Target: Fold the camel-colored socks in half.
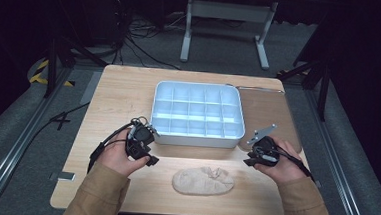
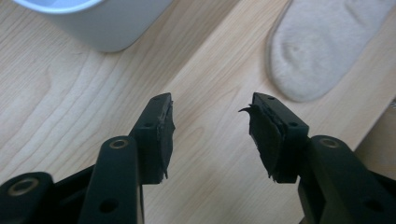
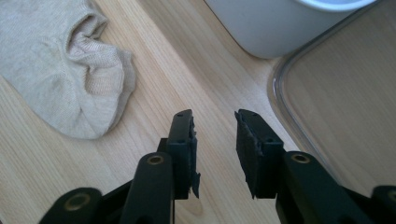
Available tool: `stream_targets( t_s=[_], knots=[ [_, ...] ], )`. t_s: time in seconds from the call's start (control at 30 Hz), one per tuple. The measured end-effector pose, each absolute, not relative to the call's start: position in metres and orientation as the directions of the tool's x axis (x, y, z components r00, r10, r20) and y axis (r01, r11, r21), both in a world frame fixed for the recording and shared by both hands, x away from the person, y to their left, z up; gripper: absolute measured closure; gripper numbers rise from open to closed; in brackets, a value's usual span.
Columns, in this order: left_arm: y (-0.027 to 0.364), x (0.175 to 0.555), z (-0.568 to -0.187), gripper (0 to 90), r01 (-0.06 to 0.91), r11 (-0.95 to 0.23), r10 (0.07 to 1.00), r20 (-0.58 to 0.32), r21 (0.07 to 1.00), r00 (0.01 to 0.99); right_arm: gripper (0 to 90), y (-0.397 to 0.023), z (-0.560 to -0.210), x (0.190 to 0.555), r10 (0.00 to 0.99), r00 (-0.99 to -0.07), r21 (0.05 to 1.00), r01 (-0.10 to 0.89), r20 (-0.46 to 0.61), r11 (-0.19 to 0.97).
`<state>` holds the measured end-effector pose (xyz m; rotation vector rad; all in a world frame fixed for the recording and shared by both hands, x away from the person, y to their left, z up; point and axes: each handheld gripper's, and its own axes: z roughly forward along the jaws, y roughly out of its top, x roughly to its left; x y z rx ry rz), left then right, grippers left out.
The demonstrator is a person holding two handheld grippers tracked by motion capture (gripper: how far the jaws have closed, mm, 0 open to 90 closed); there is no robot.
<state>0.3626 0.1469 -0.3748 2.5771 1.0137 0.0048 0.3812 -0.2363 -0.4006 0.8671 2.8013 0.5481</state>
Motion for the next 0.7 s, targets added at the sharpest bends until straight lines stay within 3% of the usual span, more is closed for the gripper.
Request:
stream_targets(
  t_s=[0.33,0.5,0.53,0.6,0.7],
  knots=[
    [0.142,0.362,-0.372,53.1,0.640,-0.683,0.627,-0.167,0.350,0.761,63.1,-0.234,-0.401,0.375,0.594,-0.803,0.413,0.558,0.050,0.720],
    [0.138,0.363,-0.370,54.3,0.618,-0.690,0.593,-0.195,0.376,0.781,74.3,-0.232,-0.401,0.370,0.589,-0.803,0.432,0.565,0.092,0.703],
    [0.138,0.362,-0.369,54.6,0.613,-0.684,0.573,-0.229,0.395,0.787,81.8,-0.231,-0.403,0.368,0.585,-0.801,0.416,0.578,0.128,0.702],
    [0.138,0.362,-0.366,54.7,0.609,-0.669,0.547,-0.272,0.426,0.792,83.9,-0.230,-0.404,0.368,0.586,-0.799,0.414,0.582,0.134,0.699],
    [0.136,0.364,-0.364,54.4,0.615,-0.672,0.568,-0.246,0.412,0.785,88.0,-0.227,-0.406,0.364,0.573,-0.808,0.406,0.573,0.137,0.712]
  ],
)
